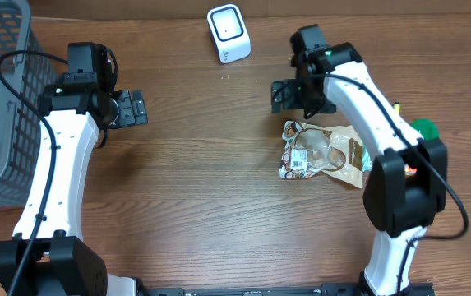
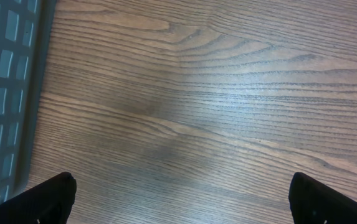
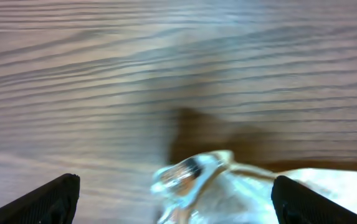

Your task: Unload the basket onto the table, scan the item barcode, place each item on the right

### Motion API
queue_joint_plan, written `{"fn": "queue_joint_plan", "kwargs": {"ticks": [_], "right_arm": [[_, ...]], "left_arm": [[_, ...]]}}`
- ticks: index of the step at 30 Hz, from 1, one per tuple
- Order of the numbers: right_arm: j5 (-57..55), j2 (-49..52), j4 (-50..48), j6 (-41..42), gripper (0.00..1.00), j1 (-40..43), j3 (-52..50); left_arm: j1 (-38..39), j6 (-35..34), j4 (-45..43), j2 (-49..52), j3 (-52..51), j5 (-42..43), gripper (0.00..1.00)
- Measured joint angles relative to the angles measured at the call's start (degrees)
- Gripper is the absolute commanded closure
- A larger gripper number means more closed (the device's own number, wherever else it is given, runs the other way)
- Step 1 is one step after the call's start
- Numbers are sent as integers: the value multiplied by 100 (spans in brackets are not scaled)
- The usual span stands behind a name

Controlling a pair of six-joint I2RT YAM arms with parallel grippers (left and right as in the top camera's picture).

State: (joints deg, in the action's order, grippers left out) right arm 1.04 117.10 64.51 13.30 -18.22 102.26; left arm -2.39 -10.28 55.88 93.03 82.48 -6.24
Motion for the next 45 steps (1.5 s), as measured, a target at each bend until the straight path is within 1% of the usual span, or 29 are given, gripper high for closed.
{"fn": "queue_joint_plan", "kwargs": {"ticks": [5, 9, 16, 21, 25, 35, 40, 42, 45], "right_arm": [[7, -861, -2, 0, 0, -291, 2], [7, -1528, 0, -2, 0, -313, 35], [-17, -2192, -2, 0, 0, -313, 59], [-516, -2627, -33, 0, 0, -278, 59], [-769, -3176, -37, 0, 0, -238, 59], [-901, -4693, 17, -2, 0, -162, 59], [-931, -5431, 321, 0, 0, 87, 61], [-942, -5670, 595, -2, 0, 179, 72], [-946, -6017, 1281, 0, 0, 256, 83]], "left_arm": [[0, 0, 0, 0, 0, 0, 0], [0, 0, 0, 0, 0, 0, 0], [0, 0, 0, 0, 0, 0, 0], [0, 0, 0, 0, 2, 0, 0], [-2, 0, 0, 0, 0, 0, 0], [-2, 0, 0, 0, 0, 0, 0], [0, 0, 0, 0, 0, 0, 0], [-2, 0, 0, 0, 2, 0, 0], [0, 0, 0, 0, 0, 0, 0]]}}
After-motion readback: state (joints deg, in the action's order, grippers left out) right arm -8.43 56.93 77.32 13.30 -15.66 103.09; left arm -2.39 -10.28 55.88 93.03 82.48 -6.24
